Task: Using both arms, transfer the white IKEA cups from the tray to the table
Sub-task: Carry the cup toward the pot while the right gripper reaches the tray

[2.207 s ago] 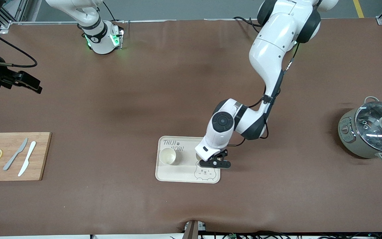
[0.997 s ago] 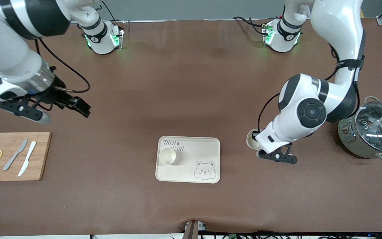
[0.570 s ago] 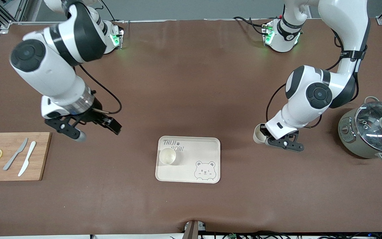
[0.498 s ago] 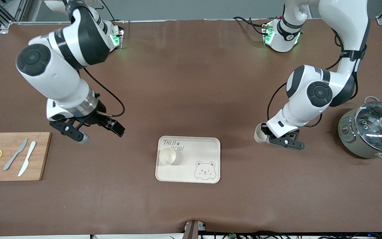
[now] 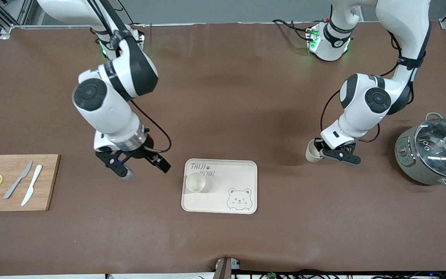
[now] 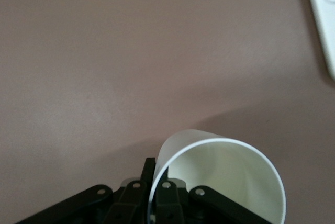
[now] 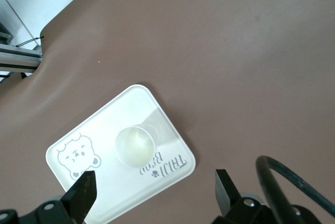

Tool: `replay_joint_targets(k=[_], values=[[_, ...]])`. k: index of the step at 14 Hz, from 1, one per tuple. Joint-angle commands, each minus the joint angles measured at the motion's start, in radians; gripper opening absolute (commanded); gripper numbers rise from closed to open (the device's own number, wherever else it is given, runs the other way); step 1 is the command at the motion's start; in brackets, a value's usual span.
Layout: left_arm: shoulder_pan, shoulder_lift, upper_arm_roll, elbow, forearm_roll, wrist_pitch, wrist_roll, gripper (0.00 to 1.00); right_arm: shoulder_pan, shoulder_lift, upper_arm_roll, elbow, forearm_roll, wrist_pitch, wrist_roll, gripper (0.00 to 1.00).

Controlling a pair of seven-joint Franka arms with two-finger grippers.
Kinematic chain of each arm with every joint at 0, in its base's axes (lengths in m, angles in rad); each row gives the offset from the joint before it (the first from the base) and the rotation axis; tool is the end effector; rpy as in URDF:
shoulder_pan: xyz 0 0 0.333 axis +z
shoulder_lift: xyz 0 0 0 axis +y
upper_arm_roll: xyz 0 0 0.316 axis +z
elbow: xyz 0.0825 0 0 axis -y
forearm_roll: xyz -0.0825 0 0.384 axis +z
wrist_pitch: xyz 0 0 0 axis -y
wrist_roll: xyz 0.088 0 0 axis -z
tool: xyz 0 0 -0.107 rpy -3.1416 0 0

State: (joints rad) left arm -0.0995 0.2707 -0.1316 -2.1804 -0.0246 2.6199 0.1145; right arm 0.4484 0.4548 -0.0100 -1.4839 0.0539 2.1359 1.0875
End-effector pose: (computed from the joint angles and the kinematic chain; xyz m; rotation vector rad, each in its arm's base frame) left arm 0.5620 -0.1307 0.2825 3.0336 -0.4858 0.2582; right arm 0.6397 0.3038 0.4319 -2.8029 0.9789 -0.1671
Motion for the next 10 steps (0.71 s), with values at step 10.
replay_joint_targets(k=[10], values=[[0.371,-0.016,-0.268,-0.193,-0.031,0.173,0.2,0.0,0.068,0.191,-0.015,0.025,-0.078,0.163,0.187,1.0]])
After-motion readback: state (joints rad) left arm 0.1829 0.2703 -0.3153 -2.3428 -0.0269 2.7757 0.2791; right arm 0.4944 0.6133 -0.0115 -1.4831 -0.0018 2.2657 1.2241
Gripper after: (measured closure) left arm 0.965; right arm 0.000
